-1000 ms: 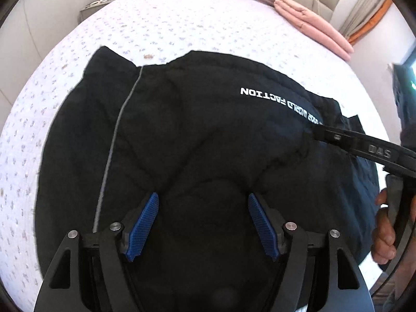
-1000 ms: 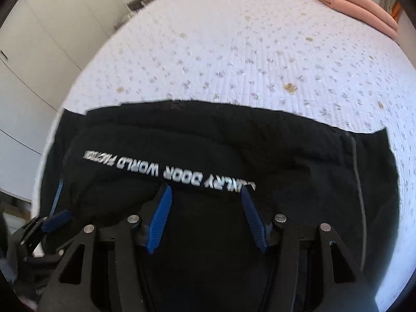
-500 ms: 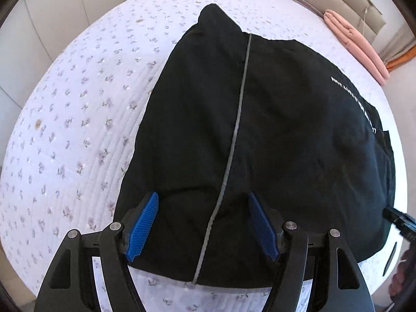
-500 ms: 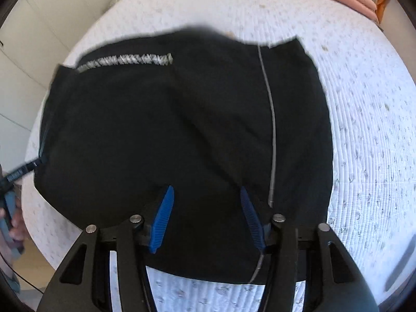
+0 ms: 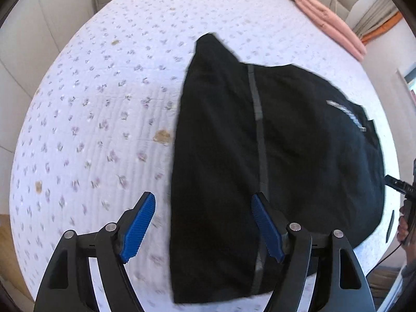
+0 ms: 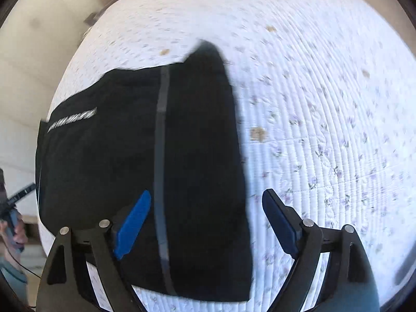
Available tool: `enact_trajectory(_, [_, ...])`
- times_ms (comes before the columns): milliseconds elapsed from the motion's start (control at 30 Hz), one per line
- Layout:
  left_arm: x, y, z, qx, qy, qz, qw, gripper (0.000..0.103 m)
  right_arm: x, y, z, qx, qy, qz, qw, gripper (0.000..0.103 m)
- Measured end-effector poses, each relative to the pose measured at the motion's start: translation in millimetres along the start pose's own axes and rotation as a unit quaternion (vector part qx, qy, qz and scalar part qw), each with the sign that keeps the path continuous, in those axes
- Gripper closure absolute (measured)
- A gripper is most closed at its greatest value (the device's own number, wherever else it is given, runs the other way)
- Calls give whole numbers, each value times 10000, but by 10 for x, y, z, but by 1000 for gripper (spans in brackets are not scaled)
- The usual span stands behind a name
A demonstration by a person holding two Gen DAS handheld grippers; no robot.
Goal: Fold large clothes
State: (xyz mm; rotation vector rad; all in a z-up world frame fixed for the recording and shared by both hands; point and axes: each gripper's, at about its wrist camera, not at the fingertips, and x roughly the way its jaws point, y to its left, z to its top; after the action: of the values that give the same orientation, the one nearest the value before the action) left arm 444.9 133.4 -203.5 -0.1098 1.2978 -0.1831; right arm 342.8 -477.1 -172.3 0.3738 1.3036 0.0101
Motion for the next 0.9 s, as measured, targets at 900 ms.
enact_trajectory(900, [960,649,130,-1137,884,-2775,9499,25,728,-517,251,149,862,2322,9687,0])
